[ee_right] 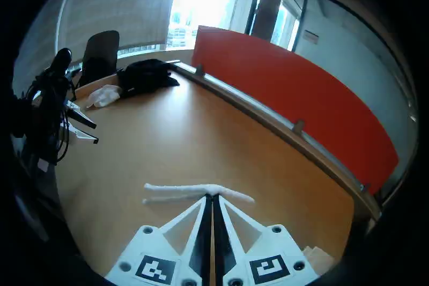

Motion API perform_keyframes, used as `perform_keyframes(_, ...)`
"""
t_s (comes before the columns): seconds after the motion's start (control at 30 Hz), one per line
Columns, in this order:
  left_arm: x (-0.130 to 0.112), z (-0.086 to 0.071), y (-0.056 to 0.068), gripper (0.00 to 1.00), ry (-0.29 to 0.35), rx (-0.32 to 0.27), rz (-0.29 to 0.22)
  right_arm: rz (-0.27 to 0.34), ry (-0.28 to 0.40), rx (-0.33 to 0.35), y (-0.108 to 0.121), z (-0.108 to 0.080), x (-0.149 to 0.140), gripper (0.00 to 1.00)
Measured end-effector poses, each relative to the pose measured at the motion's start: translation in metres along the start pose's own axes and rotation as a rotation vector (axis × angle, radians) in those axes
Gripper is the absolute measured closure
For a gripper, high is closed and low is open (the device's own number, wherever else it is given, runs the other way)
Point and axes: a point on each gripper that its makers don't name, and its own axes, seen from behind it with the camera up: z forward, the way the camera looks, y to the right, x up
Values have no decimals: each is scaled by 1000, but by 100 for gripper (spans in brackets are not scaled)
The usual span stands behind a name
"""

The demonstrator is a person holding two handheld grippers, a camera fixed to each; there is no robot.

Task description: Fold towel

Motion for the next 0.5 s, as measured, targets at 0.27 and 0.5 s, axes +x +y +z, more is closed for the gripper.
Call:
perform_keyframes(0.27, 2, -1, 2, 7, 3, 1, 5, 9, -3, -33, 27, -7, 1, 88)
perform_keyframes(0.5, 3, -1, 1, 7, 3, 4, 8, 27, -5, -67, 51, -16, 0, 87)
